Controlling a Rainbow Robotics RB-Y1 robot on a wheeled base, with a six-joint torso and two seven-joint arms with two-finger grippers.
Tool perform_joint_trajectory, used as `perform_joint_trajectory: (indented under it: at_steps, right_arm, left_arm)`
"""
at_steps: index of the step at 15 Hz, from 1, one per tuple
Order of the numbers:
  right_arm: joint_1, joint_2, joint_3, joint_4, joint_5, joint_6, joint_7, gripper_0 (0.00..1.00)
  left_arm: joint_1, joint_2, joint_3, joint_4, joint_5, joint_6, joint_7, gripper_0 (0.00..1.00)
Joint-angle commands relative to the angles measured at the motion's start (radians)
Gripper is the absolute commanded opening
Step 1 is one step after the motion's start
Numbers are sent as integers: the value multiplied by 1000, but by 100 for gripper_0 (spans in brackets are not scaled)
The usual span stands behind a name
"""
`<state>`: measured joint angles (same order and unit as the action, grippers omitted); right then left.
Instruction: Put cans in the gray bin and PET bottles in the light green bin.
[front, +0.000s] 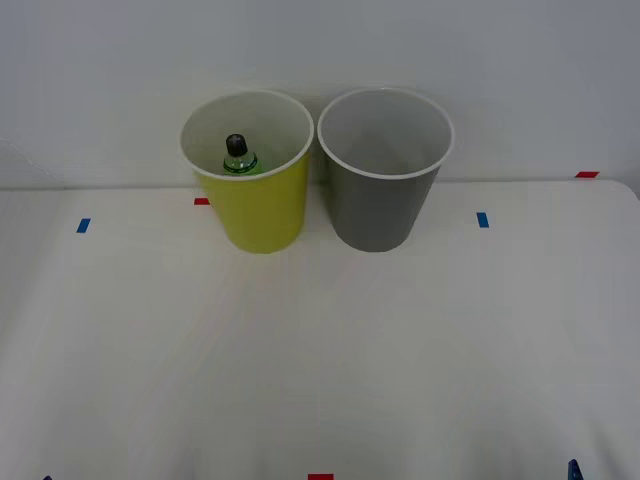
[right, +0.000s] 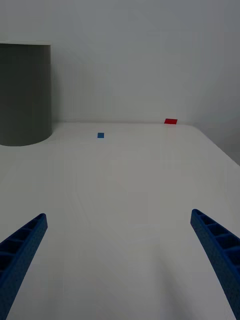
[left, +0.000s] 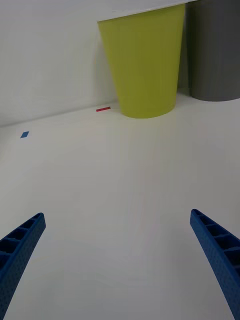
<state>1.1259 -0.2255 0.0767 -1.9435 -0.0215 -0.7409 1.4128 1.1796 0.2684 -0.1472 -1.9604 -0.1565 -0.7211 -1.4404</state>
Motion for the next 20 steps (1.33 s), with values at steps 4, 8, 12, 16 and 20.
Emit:
perform_joint_trajectory:
  at_steps: [4, 8, 12, 16, 20]
  right_arm:
    - [0, 0, 0, 0, 0, 0, 0, 100]
    - [0, 0, 0, 0, 0, 0, 0, 100]
    - [0, 0, 0, 0, 0, 0, 0, 100]
    - [0, 0, 0, 0, 0, 0, 0, 100]
    - [0, 0, 0, 0, 0, 0, 0, 100]
  left_arm:
    - [0, 0, 0, 0, 0, 0, 0, 100]
    - [0, 0, 0, 0, 0, 0, 0, 100]
    - [0, 0, 0, 0, 0, 0, 0, 100]
    - [0, 0, 0, 0, 0, 0, 0, 100]
    - [0, 0, 0, 0, 0, 0, 0, 100]
